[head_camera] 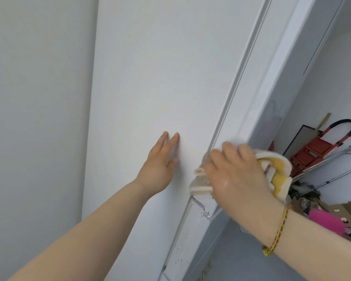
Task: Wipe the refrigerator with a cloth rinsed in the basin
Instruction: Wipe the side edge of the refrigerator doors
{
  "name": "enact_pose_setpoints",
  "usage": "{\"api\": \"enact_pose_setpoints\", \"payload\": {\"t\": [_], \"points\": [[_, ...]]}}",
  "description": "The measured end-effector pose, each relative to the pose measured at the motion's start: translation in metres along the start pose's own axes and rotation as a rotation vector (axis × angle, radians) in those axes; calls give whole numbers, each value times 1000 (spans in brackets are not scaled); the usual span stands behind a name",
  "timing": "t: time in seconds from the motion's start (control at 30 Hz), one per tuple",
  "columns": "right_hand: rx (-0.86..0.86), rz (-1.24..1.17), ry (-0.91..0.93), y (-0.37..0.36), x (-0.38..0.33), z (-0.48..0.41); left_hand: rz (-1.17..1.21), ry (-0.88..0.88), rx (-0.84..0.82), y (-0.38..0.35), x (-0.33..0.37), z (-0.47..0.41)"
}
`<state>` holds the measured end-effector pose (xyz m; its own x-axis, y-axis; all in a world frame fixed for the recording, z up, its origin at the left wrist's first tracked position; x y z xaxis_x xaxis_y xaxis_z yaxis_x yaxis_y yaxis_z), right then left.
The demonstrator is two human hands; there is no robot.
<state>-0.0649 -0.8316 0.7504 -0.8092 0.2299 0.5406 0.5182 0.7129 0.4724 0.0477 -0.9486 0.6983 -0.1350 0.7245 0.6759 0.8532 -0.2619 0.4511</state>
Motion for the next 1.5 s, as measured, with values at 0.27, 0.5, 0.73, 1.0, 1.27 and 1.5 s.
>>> {"api": "enact_pose_setpoints", "payload": {"t": [0.27,0.5,0.73,1.0,1.27,1.5], "points": [[-512,-1,249,-1,-29,7,-61,68,-77,0,-10,19],[36,17,7,-6,9,18,-115,13,27,-12,-14,19],[-55,-114,-18,-26,-27,53,-218,-181,131,-6,-25,7],[93,60,-427,-14,-45,2,-153,-333,79,-4,-45,-2],[-18,184,-418,-23,-67,9,-165,-416,64,2,-53,-5],[-73,231,-405,-33,-84,25,-99,-395,-26,5,-56,-4]]}}
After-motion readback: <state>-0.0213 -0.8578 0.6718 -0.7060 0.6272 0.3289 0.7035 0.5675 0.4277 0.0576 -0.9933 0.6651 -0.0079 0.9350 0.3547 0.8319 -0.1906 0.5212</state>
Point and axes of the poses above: each hand's wrist, its own z-axis away from the middle knuckle, its own y-axis out of the back of the hand, x = y × z, the point moved 1 cm from there along -z, towards the middle knuckle, and after that the axes turned 11 degrees about -y, right-handed, at the moved point
